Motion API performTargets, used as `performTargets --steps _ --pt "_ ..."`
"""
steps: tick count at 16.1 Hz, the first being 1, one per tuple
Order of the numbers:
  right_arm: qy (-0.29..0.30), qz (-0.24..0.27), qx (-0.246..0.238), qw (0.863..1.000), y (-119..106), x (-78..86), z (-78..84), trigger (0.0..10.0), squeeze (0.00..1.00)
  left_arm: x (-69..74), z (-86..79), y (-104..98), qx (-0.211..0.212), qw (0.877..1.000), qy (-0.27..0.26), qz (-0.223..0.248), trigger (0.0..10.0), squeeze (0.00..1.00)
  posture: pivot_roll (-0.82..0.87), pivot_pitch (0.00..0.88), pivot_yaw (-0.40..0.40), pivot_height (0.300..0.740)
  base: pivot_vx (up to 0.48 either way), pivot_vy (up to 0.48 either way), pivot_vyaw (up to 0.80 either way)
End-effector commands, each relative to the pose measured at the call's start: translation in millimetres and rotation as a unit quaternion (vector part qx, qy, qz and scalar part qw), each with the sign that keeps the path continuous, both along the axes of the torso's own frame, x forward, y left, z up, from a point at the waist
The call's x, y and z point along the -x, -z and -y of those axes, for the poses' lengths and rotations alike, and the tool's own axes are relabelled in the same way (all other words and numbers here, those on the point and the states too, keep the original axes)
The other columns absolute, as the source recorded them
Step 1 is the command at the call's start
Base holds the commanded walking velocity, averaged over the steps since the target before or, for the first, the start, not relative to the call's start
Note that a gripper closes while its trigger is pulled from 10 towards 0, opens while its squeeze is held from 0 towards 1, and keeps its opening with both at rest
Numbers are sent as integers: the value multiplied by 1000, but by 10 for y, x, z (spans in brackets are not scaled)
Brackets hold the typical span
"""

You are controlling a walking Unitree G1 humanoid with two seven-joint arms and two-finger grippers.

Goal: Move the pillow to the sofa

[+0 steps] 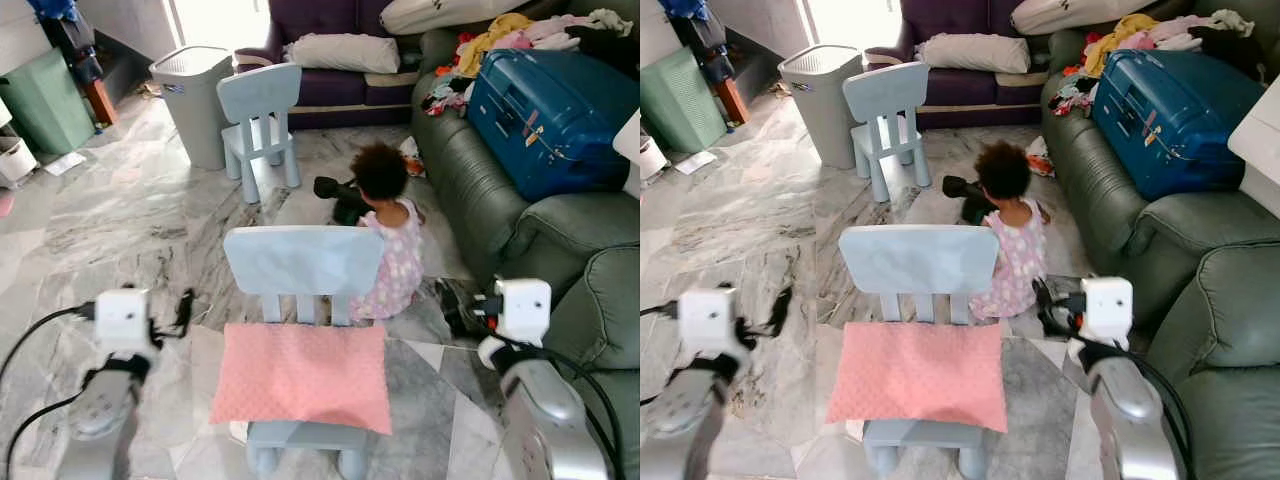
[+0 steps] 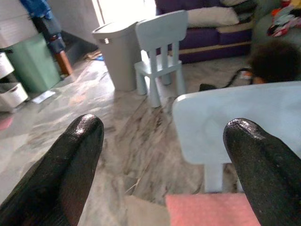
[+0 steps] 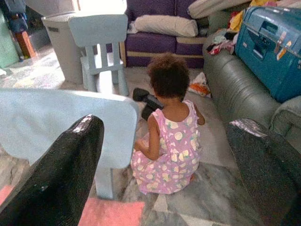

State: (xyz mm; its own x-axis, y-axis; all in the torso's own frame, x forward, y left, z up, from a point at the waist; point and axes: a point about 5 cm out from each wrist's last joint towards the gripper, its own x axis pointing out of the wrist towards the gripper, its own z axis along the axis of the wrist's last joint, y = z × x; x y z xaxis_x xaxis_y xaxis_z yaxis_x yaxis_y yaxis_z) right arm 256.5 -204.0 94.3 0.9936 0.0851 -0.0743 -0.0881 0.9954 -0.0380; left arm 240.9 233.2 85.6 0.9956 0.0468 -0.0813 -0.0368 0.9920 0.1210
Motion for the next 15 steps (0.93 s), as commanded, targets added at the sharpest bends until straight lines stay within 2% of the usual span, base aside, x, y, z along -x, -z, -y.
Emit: performTargets --steps 1,5,9,15 --pt "-10 3 -8 1000 -40 13 -40 10000 0 39 -45 -26 -11 1000 -4 -1 10000 0 -115 0 46 740 0 0 0" --pt "-26 4 -24 999 -60 27 -145 10000 0 13 6 -34 -5 1000 2 -2 10000 0 -115 0 51 740 0 0 0" --pt "-35 -1 -20 999 -49 34 -172 10000 0 10 -18 -42 -7 1000 3 -4 10000 0 -113 0 51 740 0 0 0" --pt "-41 -1 -19 999 -59 26 -198 10000 0 4 1 -46 -6 1000 4 -5 10000 0 -111 0 49 716 0 0 0"
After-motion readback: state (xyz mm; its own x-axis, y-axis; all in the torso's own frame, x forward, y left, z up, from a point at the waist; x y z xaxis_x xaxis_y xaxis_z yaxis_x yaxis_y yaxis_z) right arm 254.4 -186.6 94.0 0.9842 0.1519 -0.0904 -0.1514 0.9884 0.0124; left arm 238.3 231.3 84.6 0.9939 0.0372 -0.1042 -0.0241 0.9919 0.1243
